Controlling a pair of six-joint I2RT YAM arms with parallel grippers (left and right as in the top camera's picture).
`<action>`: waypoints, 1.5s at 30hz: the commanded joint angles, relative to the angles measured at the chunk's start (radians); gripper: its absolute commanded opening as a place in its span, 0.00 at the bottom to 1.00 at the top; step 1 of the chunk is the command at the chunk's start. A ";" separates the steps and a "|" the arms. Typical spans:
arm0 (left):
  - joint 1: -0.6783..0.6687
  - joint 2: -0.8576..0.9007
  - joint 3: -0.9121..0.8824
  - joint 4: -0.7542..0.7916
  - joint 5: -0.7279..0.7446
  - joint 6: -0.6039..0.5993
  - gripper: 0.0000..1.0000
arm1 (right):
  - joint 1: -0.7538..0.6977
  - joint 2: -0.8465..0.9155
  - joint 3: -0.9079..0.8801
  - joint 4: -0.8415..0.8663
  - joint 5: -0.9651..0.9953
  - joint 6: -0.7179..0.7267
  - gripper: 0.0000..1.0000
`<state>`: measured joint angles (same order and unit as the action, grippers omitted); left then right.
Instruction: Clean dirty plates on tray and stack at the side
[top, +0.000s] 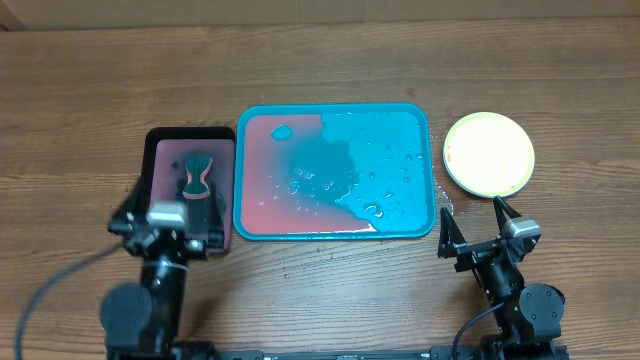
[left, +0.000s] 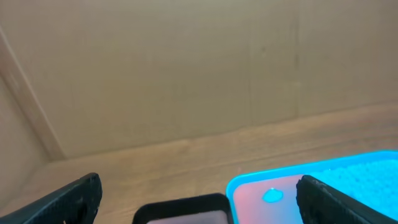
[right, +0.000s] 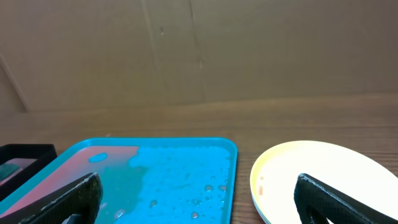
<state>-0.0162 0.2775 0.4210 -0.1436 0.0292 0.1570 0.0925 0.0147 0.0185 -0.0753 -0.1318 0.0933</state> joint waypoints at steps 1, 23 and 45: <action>0.022 -0.126 -0.139 0.029 0.051 0.045 1.00 | -0.002 -0.012 -0.011 0.006 -0.011 -0.012 1.00; 0.069 -0.274 -0.416 0.078 0.099 0.038 1.00 | -0.002 -0.012 -0.011 0.006 -0.011 -0.012 1.00; 0.068 -0.272 -0.416 0.078 0.099 0.038 1.00 | -0.002 -0.012 -0.011 0.006 -0.011 -0.012 1.00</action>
<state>0.0467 0.0166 0.0120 -0.0689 0.1207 0.1871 0.0921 0.0147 0.0185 -0.0750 -0.1314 0.0929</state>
